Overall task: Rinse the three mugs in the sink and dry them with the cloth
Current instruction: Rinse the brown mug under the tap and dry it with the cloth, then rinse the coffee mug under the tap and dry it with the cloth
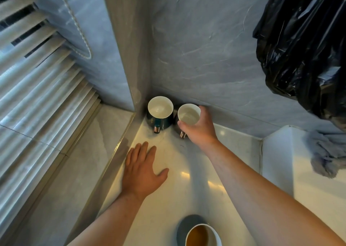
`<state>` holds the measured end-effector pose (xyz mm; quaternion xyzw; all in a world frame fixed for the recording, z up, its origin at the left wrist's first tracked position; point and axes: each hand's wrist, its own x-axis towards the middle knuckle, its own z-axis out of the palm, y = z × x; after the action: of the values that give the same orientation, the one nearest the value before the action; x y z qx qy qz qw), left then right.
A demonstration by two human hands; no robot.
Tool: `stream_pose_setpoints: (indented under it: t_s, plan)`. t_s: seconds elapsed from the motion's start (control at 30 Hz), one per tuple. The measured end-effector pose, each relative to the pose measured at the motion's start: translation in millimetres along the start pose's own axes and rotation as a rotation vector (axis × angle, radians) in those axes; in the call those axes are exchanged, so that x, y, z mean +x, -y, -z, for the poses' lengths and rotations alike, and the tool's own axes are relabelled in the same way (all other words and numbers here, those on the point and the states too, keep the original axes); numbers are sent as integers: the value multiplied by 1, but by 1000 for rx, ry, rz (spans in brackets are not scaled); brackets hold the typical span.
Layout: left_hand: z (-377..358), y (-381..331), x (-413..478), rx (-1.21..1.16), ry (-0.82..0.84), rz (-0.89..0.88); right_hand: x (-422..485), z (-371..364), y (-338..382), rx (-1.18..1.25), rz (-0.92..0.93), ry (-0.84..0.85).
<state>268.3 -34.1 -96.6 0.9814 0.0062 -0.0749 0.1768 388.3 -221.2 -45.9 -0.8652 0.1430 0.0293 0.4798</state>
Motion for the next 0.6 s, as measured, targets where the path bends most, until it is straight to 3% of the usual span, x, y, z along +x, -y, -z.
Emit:
stream_pose_setpoints:
  t_s: [0.2, 0.33, 0.6]
  plan:
    - [0, 2, 2, -18, 14, 16, -10, 9, 3, 76, -8, 18]
    - [8, 4, 2, -136, 39, 25, -49, 36, -6, 0, 35, 11]
    - [40, -16, -44, -489, 144, 25, -156, 94, -39, -88, -58, 257]
